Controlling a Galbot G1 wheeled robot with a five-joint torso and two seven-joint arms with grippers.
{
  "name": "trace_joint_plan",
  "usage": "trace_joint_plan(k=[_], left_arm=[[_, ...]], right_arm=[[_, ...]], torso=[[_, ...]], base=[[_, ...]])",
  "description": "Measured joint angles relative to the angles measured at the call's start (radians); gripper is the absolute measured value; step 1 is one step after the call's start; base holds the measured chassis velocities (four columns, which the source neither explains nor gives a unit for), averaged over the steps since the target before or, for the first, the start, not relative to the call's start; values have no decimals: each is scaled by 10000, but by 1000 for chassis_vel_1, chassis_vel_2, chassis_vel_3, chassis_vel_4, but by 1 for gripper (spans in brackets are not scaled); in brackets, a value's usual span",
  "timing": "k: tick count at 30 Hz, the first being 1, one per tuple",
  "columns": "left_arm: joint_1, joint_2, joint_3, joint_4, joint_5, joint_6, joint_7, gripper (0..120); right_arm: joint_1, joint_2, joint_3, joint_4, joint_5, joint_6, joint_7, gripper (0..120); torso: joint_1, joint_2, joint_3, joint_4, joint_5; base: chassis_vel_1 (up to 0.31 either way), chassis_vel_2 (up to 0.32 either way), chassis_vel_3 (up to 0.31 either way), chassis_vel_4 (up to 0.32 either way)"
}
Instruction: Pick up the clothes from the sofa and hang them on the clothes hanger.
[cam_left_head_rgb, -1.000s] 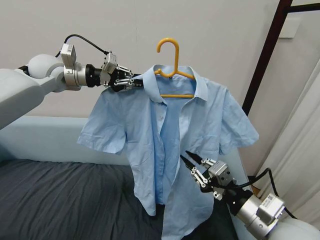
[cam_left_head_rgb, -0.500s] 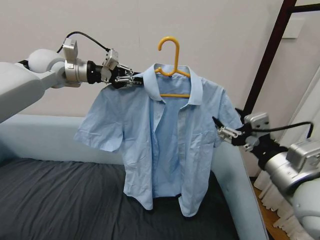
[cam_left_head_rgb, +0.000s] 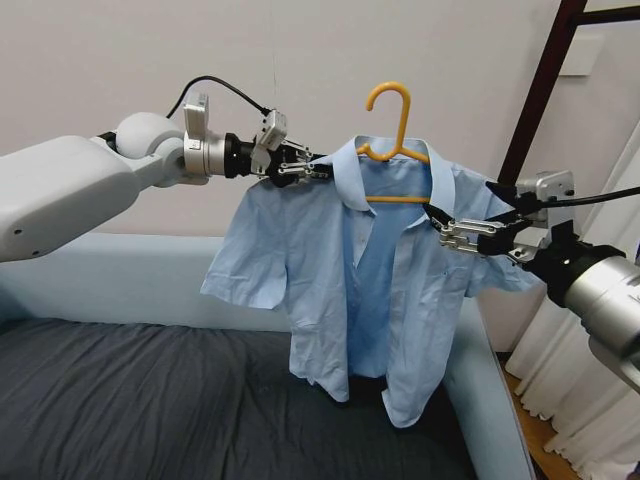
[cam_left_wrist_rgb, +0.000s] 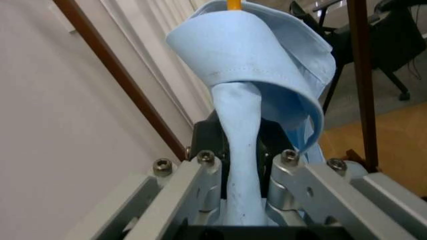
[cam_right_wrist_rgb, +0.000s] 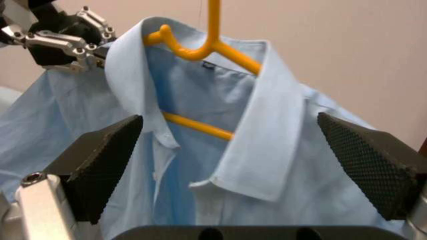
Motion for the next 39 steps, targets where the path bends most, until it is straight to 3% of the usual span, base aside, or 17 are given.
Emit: trace_joint_plan(k=[5, 8, 13, 33, 39], left_arm=[[-7, 32, -27, -546, 0, 62, -197, 7], [-19, 79, -25, -717, 14, 62, -279, 7], [-58, 113, -17, -789, -33, 62, -344, 7], [238, 397, -235, -1203, -17, 59, -700, 7], [285, 222, -240, -1271, -12, 56, -909, 7]], right_arm=[[-402, 31, -7, -4, -225, -341, 211, 100], [-638, 68, 10, -8, -327, -586, 541, 93], [-742, 100, 72, -15, -346, -765, 1133, 70], [-618, -73, 95, -26, -100, -216, 1187, 0], [-284, -111, -10, -22, 161, 331, 535, 0]], torso=[[0, 0, 0, 1, -1], [0, 0, 0, 1, 0], [0, 0, 0, 1, -2], [0, 0, 0, 2, -3], [0, 0, 0, -1, -2]], base=[[0, 0, 0, 0], [0, 0, 0, 0], [0, 0, 0, 0], [0, 0, 0, 0], [0, 0, 0, 0]])
